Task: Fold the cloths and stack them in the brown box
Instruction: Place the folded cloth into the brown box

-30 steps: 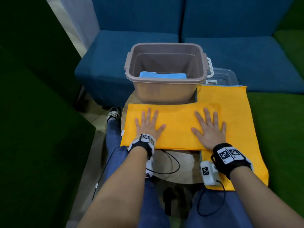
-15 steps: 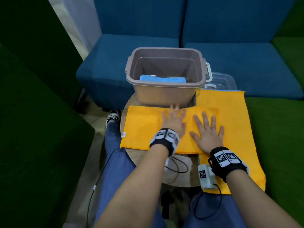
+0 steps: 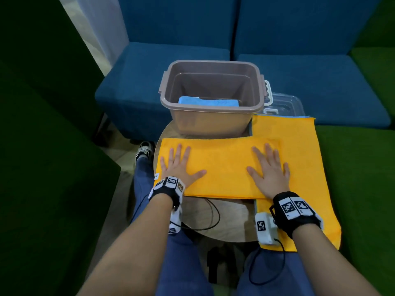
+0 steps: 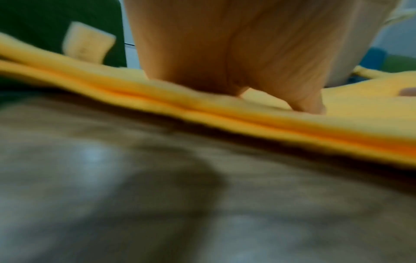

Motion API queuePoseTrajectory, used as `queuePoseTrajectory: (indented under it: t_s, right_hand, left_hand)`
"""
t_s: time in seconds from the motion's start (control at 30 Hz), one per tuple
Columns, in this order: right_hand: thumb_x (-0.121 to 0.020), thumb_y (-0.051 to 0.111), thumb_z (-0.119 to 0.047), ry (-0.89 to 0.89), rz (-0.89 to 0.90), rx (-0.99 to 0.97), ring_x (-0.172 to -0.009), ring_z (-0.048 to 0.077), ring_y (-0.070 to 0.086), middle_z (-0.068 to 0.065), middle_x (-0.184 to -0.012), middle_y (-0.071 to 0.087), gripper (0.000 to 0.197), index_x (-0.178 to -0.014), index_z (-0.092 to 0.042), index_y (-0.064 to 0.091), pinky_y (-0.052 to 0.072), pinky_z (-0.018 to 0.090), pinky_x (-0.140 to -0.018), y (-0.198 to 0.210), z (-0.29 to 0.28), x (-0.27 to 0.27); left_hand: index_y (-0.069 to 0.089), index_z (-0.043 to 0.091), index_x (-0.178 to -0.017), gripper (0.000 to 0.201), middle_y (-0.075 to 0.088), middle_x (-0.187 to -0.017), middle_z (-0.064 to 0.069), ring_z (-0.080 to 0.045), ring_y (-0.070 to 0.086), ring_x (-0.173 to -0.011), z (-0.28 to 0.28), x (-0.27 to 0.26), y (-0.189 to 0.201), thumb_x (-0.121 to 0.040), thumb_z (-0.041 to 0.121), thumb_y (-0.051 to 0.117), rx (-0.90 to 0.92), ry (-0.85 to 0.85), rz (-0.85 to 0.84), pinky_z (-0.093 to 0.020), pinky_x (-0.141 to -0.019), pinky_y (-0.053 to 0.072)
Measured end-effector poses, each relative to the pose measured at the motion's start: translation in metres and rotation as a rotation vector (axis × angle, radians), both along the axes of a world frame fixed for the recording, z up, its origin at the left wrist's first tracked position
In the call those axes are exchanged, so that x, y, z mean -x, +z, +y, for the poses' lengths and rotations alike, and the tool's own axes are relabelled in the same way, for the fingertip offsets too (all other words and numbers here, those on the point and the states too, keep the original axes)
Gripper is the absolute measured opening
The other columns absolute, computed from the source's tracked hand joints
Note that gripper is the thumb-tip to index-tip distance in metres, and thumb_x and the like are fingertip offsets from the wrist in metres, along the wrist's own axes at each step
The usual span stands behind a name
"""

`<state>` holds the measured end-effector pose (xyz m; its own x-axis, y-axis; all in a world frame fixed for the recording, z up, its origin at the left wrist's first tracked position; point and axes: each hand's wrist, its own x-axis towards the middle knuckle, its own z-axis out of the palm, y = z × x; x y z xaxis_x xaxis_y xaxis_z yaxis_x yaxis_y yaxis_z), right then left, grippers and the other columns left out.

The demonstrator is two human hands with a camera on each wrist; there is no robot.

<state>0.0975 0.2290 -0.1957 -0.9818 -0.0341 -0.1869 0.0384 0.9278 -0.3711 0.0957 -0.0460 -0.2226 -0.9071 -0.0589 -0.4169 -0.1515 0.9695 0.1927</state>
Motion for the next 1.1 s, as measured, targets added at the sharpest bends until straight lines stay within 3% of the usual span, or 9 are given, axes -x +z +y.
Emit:
queuePoseTrajectory:
  t_s: [0.13,0.2,0.27,0.37,0.47,0.77,1.0,1.07,1.1]
  right_hand:
    - [-0.092,0.061,-0.041,-0.499,0.135,0.124,-0.126,0.041,0.039,0.022,-0.143,0.035,0.066,-0.143,-0.007,0.036,0.036,0.049,-0.096,0.015,-0.001,-0.006]
    - [-0.093,0.06,-0.041,-0.52,0.05,0.162,-0.11,0.042,0.051,0.024,-0.129,0.047,0.062,-0.135,0.0,0.039,0.041,0.044,-0.078,0.023,0.002,-0.006]
    - [-0.097,0.055,-0.038,-0.451,-0.006,0.252,-0.109,0.043,0.053,0.027,-0.123,0.054,0.054,-0.129,0.006,0.046,0.041,0.044,-0.078,0.027,0.007,-0.002]
    - [-0.1,0.05,-0.035,-0.386,0.029,0.398,-0.127,0.04,0.045,0.025,-0.139,0.049,0.058,-0.137,0.008,0.045,0.036,0.046,-0.104,0.039,0.013,0.0]
    - [-0.1,0.05,-0.034,-0.448,0.143,0.414,-0.139,0.035,0.035,0.021,-0.149,0.04,0.059,-0.143,0.005,0.039,0.028,0.042,-0.112,0.053,0.026,0.003]
    - [-0.101,0.048,-0.031,-0.55,0.145,0.231,-0.126,0.044,0.045,0.025,-0.137,0.051,0.049,-0.139,0.0,0.048,0.041,0.05,-0.099,0.053,0.042,-0.009]
    - [-0.102,0.048,-0.025,-0.331,0.149,0.456,-0.133,0.035,0.042,0.021,-0.146,0.045,0.052,-0.144,0.003,0.038,0.033,0.038,-0.107,0.062,-0.039,-0.01]
    - [-0.102,0.05,-0.023,-0.244,0.105,0.491,-0.121,0.038,0.051,0.025,-0.134,0.053,0.048,-0.139,0.007,0.044,0.041,0.046,-0.101,0.061,-0.068,-0.011]
    - [-0.101,0.051,-0.021,-0.183,0.099,0.504,-0.104,0.038,0.058,0.027,-0.116,0.06,0.039,-0.128,0.007,0.053,0.045,0.05,-0.089,0.059,-0.082,-0.013]
  left_hand:
    - [-0.021,0.033,-0.15,0.099,-0.031,-0.156,0.004,-0.022,-0.025,-0.145,-0.004,-0.005,-0.001,-0.078,0.086,0.023,0.009,-0.022,0.03,-0.051,-0.117,-0.014]
    - [-0.021,0.032,-0.15,0.099,-0.031,-0.156,0.004,-0.023,-0.025,-0.145,-0.003,-0.004,-0.001,-0.079,0.085,0.023,0.01,-0.025,0.024,-0.051,-0.116,-0.014]
    - [-0.021,0.03,-0.15,0.1,-0.031,-0.156,0.002,-0.024,-0.026,-0.145,-0.003,-0.004,0.001,-0.079,0.085,0.023,0.015,-0.024,0.018,-0.052,-0.116,-0.014]
    - [-0.02,0.028,-0.151,0.1,-0.03,-0.157,0.0,-0.026,-0.025,-0.145,0.003,-0.005,0.003,-0.081,0.083,0.026,0.011,-0.002,0.012,-0.054,-0.116,-0.013]
    - [-0.02,0.027,-0.151,0.103,-0.03,-0.157,-0.001,-0.027,-0.025,-0.145,0.02,-0.009,0.004,-0.08,0.084,0.029,-0.026,0.001,0.009,-0.054,-0.116,-0.013]
    - [-0.024,0.032,-0.148,0.119,-0.037,-0.153,0.0,-0.03,-0.031,-0.142,0.008,-0.021,-0.004,-0.065,0.094,0.034,-0.04,0.084,0.031,-0.055,-0.113,-0.019]
    - [-0.026,0.032,-0.148,0.121,-0.04,-0.152,0.001,-0.031,-0.032,-0.141,-0.003,-0.02,-0.005,-0.065,0.092,0.04,-0.085,0.066,-0.001,-0.053,-0.113,-0.018]
    - [-0.023,0.03,-0.15,0.117,-0.033,-0.155,0.002,-0.027,-0.027,-0.144,-0.007,-0.02,-0.003,-0.072,0.084,0.046,-0.152,0.092,0.005,-0.051,-0.115,-0.014]
    - [-0.02,0.028,-0.151,0.112,-0.026,-0.158,0.003,-0.024,-0.021,-0.146,-0.012,-0.02,-0.002,-0.078,0.076,0.051,-0.21,0.129,0.032,-0.048,-0.116,-0.012]
